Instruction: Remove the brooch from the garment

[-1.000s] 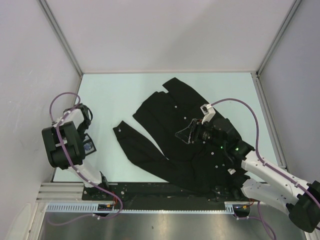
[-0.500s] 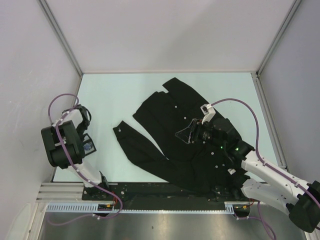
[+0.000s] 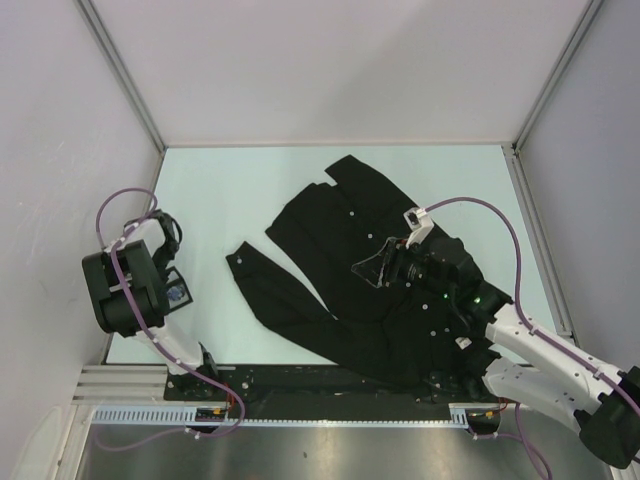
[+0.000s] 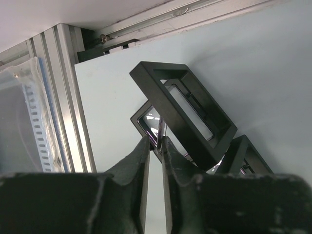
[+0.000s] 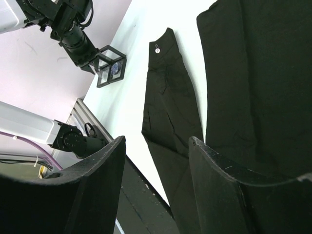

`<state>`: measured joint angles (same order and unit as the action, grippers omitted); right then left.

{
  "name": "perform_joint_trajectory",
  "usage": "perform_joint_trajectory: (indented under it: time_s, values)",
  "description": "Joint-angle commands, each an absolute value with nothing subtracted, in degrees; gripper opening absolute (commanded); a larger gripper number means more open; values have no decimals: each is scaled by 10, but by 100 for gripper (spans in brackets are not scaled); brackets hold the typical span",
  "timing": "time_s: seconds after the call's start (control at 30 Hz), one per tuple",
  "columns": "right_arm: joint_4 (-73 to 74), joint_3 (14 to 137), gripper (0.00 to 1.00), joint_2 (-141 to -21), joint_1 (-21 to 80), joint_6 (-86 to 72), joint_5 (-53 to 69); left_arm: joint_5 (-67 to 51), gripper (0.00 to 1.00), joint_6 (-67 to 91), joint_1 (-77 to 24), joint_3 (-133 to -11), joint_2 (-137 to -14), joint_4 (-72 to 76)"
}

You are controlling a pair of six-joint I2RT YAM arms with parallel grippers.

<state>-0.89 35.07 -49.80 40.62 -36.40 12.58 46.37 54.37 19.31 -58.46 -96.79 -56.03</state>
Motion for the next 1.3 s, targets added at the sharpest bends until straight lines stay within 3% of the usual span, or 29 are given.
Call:
perform_joint_trajectory:
  time_s: [0.0,0.2,0.83,1.17,1.27]
  values:
    - [-14,362,59,-486,409,-364,120,469,22,533,200,-575,-955,-545]
    - [-18,363,59,-488,424,-367,112,464,23,517,200,-571,-932,-532]
    - [-24,363,59,-510,467,-374,84,410,39,461,182,-537,-832,-467]
    - [104,381,59,-474,461,-329,-29,220,41,463,-26,-516,-603,-409]
    - [173,393,61,-454,451,-316,-56,155,51,438,-138,-526,-530,-302]
